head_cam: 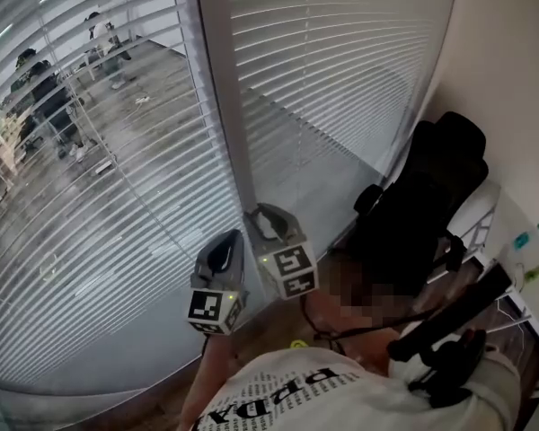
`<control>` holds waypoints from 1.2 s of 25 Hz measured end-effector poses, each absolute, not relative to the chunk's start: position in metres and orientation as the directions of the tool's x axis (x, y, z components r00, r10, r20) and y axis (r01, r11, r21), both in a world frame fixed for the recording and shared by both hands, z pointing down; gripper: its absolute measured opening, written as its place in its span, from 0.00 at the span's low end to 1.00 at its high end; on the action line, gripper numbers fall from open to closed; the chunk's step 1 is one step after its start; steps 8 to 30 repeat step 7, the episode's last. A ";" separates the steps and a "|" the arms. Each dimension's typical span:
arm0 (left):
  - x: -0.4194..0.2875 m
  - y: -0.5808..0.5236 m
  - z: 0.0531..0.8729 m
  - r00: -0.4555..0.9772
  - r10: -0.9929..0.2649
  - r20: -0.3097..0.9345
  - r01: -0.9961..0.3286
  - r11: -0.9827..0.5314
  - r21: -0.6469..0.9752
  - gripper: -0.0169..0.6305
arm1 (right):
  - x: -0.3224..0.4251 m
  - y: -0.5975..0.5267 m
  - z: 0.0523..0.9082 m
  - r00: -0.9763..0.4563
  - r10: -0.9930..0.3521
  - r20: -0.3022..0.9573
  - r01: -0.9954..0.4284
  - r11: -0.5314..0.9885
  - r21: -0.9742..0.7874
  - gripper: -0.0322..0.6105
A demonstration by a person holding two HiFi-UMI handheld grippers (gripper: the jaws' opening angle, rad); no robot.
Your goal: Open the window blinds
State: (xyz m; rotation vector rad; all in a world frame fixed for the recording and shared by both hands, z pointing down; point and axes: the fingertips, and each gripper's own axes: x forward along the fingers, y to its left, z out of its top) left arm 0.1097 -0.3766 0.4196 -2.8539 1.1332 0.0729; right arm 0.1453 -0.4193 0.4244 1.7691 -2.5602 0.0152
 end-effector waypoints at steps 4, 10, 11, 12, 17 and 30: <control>0.114 -0.377 0.420 0.734 -0.676 -0.068 -0.679 -0.732 -0.053 0.02 | 0.147 -0.418 0.426 -0.348 -0.937 0.027 -0.937 0.348 0.019 0.24; 0.123 -0.377 0.425 0.749 -0.659 -0.067 -0.663 -0.747 -0.057 0.02 | 0.157 -0.415 0.430 -0.330 -0.944 0.023 -0.943 0.331 0.026 0.24; 0.123 -0.377 0.425 0.749 -0.659 -0.067 -0.663 -0.747 -0.057 0.02 | 0.157 -0.415 0.430 -0.330 -0.944 0.023 -0.943 0.331 0.026 0.24; 0.123 -0.377 0.425 0.749 -0.659 -0.067 -0.663 -0.747 -0.057 0.02 | 0.157 -0.415 0.430 -0.330 -0.944 0.023 -0.943 0.331 0.026 0.24; 0.123 -0.377 0.425 0.749 -0.659 -0.067 -0.663 -0.747 -0.057 0.02 | 0.157 -0.415 0.430 -0.330 -0.944 0.023 -0.943 0.331 0.026 0.24; 0.123 -0.377 0.425 0.749 -0.659 -0.067 -0.663 -0.747 -0.057 0.02 | 0.157 -0.415 0.430 -0.330 -0.944 0.023 -0.943 0.331 0.026 0.24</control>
